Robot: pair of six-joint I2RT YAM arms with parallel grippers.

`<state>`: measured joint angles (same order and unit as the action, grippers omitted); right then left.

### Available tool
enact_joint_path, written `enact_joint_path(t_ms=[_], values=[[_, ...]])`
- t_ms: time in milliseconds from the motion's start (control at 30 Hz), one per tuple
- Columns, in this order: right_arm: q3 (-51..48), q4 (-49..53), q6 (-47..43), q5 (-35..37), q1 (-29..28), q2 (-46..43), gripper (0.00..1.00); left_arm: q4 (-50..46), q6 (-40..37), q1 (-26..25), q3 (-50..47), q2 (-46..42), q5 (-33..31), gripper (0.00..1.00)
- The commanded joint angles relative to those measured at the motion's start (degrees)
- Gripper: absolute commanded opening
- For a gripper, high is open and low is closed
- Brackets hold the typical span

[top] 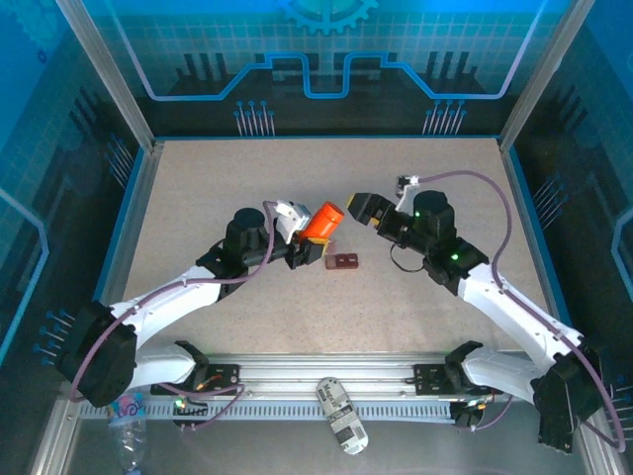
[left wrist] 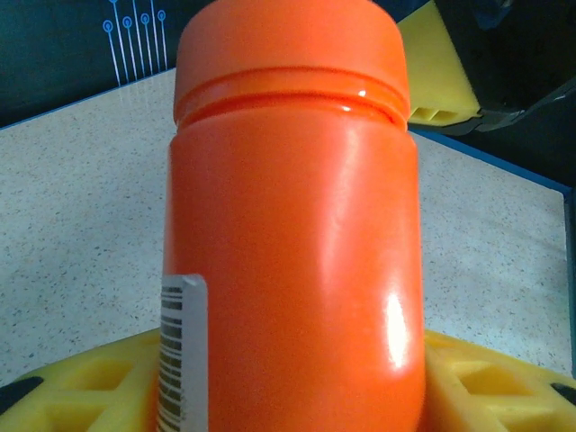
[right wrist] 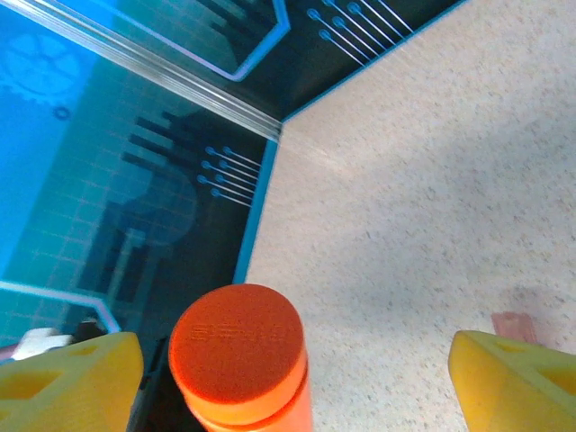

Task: Sort the pills into containers

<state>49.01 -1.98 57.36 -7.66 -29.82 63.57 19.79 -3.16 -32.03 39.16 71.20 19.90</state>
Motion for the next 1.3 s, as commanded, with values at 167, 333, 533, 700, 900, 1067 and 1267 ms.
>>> enact_joint_path(t_ms=[167,333,533,700,900,1067,1267], values=[[6.7,2.1,-1.7,2.5,-4.5,6.3,0.88,1.6,-0.7,0.0,1.0,0.4,-0.2,0.0],[8.4,1.5,-1.6,2.3,-6.3,8.9,0.86,1.6,-0.7,0.0,1.0,0.5,-0.1,0.0],[9.1,0.7,-1.6,1.6,-6.9,10.7,0.74,1.8,-0.6,0.0,1.0,0.4,0.0,0.0],[9.0,0.0,-3.0,0.5,-6.9,10.8,0.49,2.0,-0.3,0.0,1.0,0.6,0.1,0.0],[5.0,-10.1,-13.0,-6.3,-4.7,9.5,0.39,2.9,1.4,0.0,1.1,0.5,1.7,0.0],[-2.5,-32.6,-21.2,-28.0,3.8,11.0,0.41,3.6,3.8,0.4,1.9,0.7,6.3,0.0],[-3.2,-55.6,-4.0,-44.4,12.9,19.7,0.4,3.8,5.3,1.0,2.1,0.7,9.5,0.0]])
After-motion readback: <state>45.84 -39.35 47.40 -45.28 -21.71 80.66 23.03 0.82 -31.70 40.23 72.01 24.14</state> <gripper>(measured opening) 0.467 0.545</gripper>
